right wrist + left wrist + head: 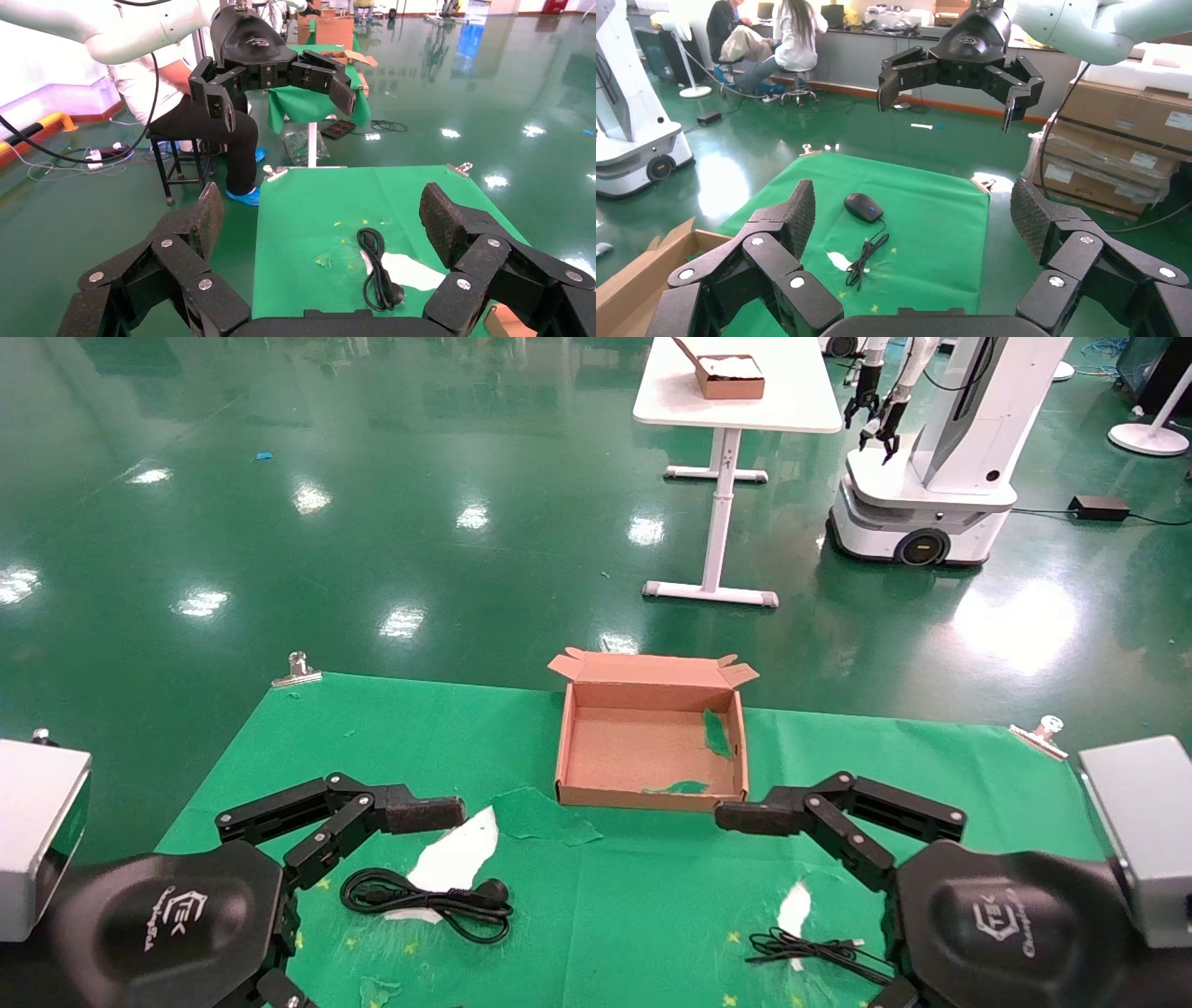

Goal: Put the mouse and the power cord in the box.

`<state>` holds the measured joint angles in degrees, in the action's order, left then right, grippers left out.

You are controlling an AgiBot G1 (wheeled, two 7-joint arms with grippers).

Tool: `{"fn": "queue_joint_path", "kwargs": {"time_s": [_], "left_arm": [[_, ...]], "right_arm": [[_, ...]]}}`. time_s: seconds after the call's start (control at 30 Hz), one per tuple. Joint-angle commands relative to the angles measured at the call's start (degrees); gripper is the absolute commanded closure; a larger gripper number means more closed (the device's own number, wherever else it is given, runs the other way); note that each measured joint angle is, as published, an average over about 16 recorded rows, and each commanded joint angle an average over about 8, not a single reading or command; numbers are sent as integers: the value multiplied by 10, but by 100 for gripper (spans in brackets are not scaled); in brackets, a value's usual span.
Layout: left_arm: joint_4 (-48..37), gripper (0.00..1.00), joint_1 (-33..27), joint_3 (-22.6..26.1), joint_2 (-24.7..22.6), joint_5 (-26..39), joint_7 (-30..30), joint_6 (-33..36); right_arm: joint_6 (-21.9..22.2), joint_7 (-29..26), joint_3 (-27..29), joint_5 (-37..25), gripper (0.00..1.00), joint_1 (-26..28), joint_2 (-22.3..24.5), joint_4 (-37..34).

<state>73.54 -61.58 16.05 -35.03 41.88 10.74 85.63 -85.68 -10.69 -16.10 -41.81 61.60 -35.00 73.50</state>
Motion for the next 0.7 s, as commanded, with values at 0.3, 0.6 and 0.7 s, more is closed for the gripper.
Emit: {"fn": "queue_joint_path", "kwargs": {"time_s": [0.3, 0.6, 0.7], "left_arm": [[0, 0, 0, 0, 0, 0, 0, 0], [0, 0, 0, 0, 0, 0, 0, 0], [0, 0, 0, 0, 0, 0, 0, 0]], "right_arm": [[0, 0, 0, 0, 0, 0, 0, 0], [0, 0, 0, 1, 0, 0, 0, 1], [-1, 0, 0, 0, 0, -1, 1, 0]]}}
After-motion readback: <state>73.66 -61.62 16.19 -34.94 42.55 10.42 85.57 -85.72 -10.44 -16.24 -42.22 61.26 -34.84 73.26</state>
